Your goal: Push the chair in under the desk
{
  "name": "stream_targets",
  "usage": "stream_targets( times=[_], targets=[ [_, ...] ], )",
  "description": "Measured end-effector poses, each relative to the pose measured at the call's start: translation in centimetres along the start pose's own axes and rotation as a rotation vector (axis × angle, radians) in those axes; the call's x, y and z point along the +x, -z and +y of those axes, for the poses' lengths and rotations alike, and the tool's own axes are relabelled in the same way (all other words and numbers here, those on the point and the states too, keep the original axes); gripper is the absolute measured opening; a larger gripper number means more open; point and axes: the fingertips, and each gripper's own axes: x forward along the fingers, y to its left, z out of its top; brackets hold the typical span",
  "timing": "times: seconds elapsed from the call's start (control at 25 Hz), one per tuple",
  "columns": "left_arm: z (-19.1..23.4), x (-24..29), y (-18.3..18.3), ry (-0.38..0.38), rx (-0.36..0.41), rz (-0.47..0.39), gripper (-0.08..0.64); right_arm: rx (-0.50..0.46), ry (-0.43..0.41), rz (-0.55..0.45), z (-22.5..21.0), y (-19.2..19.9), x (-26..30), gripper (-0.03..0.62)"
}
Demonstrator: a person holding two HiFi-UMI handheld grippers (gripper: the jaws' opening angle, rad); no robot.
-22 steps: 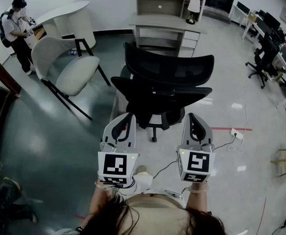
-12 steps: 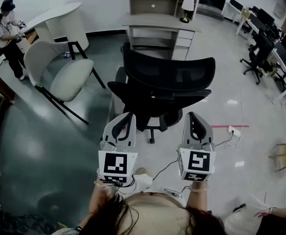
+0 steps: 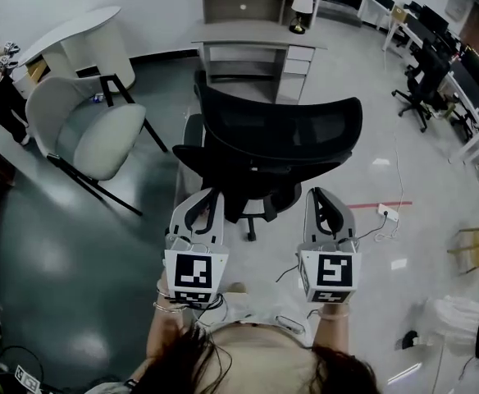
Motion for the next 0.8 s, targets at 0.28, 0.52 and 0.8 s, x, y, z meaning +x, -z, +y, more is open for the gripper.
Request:
stream_targets(
  times=[0.28, 0.52, 0.8],
  targets=[
    [0.3, 1.9, 0.8, 0.023, 0.033, 0.036, 0.017, -0.019, -0.006, 0.041, -0.7, 1.1, 1.2, 0.029],
    [0.8, 4.4, 1.4, 0.017, 0.067, 0.059, 0.033, -0.053, -0.021, 0.063, -2.2, 1.8, 3.7, 0.047],
    [1.6, 7.3, 2.5, 0.013, 0.090, 0.100, 0.092, -0.106, -0.081, 0.105, -3.3, 3.3, 7.0, 0.101]
  ],
)
